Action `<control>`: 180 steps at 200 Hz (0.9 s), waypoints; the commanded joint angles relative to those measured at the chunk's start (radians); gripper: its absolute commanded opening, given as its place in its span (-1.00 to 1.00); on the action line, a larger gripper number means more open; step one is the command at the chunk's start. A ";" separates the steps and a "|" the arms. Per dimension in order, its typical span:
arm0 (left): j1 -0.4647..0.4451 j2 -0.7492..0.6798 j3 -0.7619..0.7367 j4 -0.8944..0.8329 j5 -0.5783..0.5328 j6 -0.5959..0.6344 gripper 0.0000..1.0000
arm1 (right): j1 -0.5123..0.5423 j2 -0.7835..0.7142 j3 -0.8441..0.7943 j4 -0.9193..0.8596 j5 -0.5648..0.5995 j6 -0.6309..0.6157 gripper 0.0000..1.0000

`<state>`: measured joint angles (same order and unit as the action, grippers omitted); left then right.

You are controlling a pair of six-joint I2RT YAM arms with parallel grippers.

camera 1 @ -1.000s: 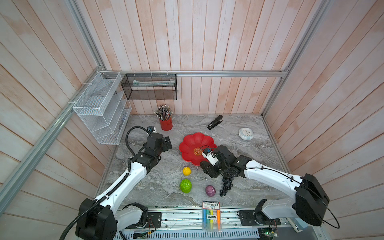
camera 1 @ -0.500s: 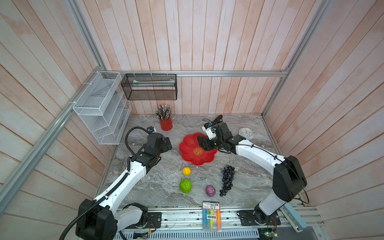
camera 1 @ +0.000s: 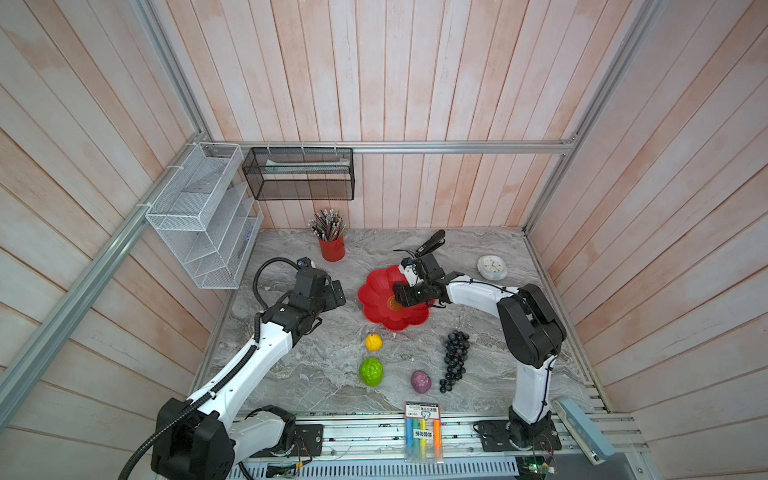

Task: Place and organize the fake fruits in the fruit bowl
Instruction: 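Lift the avocado with the right gripper and lower it into the red bowl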

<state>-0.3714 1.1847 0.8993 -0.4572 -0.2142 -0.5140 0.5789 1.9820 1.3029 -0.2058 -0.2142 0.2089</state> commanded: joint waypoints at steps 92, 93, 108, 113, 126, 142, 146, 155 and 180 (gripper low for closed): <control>0.002 0.092 0.113 -0.152 0.120 0.002 1.00 | -0.013 0.002 0.032 0.038 0.047 0.027 0.41; 0.002 0.093 0.114 -0.154 0.122 0.004 1.00 | -0.013 0.000 0.031 0.038 0.048 0.027 0.41; -0.006 0.107 0.127 -0.177 0.169 0.018 1.00 | -0.011 -0.037 0.026 0.035 0.053 0.018 0.51; -0.009 0.111 0.131 -0.183 0.192 0.025 1.00 | -0.012 -0.047 0.028 0.029 0.055 0.014 0.52; -0.018 0.131 0.150 -0.212 0.251 0.042 1.00 | -0.010 -0.078 0.036 0.005 0.068 0.001 0.54; -0.052 0.170 0.186 -0.269 0.291 0.063 1.00 | -0.004 -0.130 0.041 -0.027 0.087 -0.013 0.57; -0.065 0.181 0.195 -0.284 0.294 0.067 1.00 | -0.003 -0.146 0.038 -0.030 0.095 -0.015 0.58; -0.101 0.205 0.212 -0.314 0.292 0.073 1.00 | 0.003 -0.186 0.024 -0.033 0.112 -0.021 0.60; -0.206 0.278 0.239 -0.368 0.280 0.070 0.99 | 0.013 -0.292 -0.040 -0.029 0.148 -0.022 0.60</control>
<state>-0.4961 1.4055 1.1023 -0.7212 0.0338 -0.4667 0.5766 1.7851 1.3052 -0.2127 -0.1211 0.2058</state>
